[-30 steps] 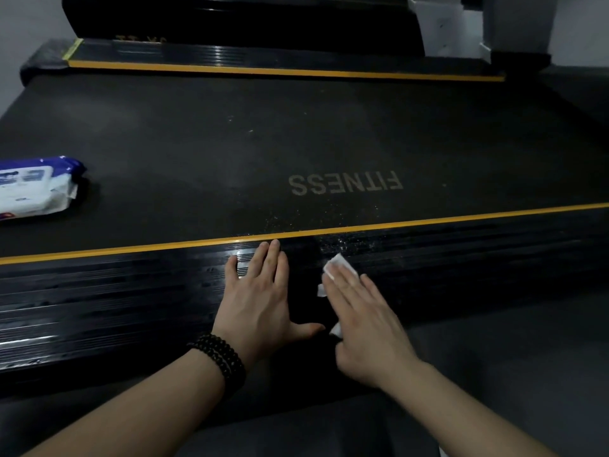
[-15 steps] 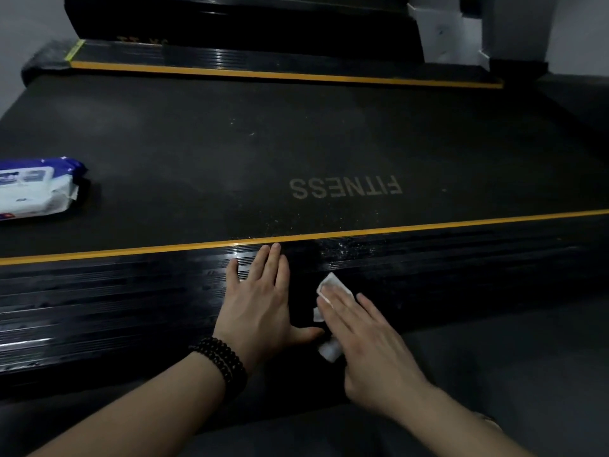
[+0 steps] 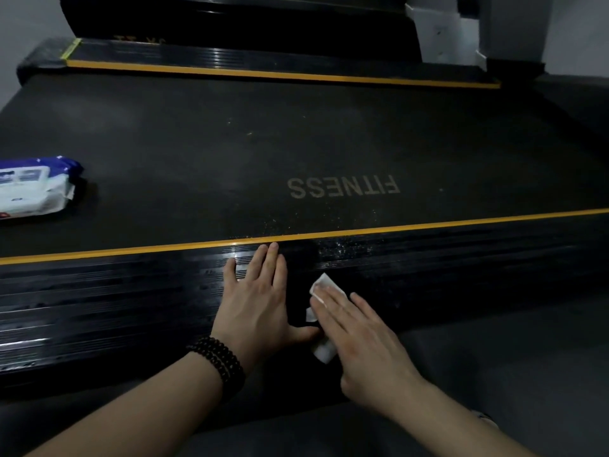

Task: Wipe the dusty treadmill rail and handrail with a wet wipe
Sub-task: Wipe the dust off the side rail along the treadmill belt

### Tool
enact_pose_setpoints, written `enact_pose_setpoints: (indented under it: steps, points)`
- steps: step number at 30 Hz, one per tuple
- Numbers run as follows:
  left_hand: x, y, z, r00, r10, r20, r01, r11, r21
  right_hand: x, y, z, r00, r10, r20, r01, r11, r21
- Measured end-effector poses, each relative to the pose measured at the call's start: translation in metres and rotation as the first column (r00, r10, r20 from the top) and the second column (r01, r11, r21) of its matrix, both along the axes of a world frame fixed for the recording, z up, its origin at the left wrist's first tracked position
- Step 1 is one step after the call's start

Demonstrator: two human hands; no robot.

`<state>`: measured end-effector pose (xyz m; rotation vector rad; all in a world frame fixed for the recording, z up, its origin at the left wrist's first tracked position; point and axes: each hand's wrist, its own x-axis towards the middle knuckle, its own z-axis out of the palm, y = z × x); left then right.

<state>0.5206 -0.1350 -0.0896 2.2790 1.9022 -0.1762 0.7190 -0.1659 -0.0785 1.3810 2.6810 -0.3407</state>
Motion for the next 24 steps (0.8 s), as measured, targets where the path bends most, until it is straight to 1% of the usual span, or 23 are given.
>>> enact_pose_setpoints:
  steps: [2,4,6,8,10,14,17,18,21,22,24]
  points:
    - [0.000,0.000,0.001,1.000,-0.002,-0.003,0.002,1.000,-0.013,-0.003,0.008,0.003,0.999,-0.048,-0.003,0.048,0.999,0.010]
    - [0.000,0.000,0.001,1.000,-0.004,-0.005,0.004,1.000,-0.024,-0.017,0.014,0.005,0.997,-0.069,-0.039,0.069,0.998,0.004]
    - [0.000,0.000,0.002,1.000,-0.009,-0.010,0.009,1.000,-0.026,-0.031,0.013,0.005,0.997,-0.030,-0.072,0.031,0.999,0.011]
    - [-0.001,0.000,0.002,1.000,-0.016,-0.018,0.016,1.000,-0.019,-0.031,0.002,0.000,0.998,0.033,-0.050,-0.033,0.999,-0.010]
    - [-0.001,-0.001,0.001,1.000,-0.006,-0.007,0.006,1.000,0.001,-0.017,-0.006,-0.005,0.999,0.041,-0.031,-0.042,0.999,-0.021]
    - [0.000,0.000,-0.001,1.000,0.002,0.007,-0.002,1.000,0.011,0.006,0.001,-0.003,0.995,-0.099,-0.010,0.099,0.994,0.046]
    - [0.000,0.000,-0.001,1.000,-0.001,0.007,0.001,1.000,0.000,-0.007,0.005,0.004,0.988,-0.148,-0.039,0.149,0.989,0.024]
    - [0.000,0.000,0.000,1.000,0.000,0.010,0.000,1.000,-0.001,-0.011,0.004,0.005,0.989,-0.141,-0.040,0.142,0.990,0.007]
    - [0.000,0.000,0.002,1.000,0.000,0.012,-0.001,1.000,0.002,-0.003,-0.004,0.002,0.998,-0.053,-0.038,0.052,0.998,-0.021]
    - [0.000,0.000,0.002,1.000,-0.001,0.008,0.001,1.000,0.000,0.005,-0.005,-0.002,0.999,-0.047,-0.019,0.046,0.998,-0.031]
    - [0.000,0.000,0.002,1.000,-0.003,-0.004,0.003,1.000,-0.005,0.019,-0.002,-0.003,0.997,-0.073,0.009,0.072,0.997,0.004]
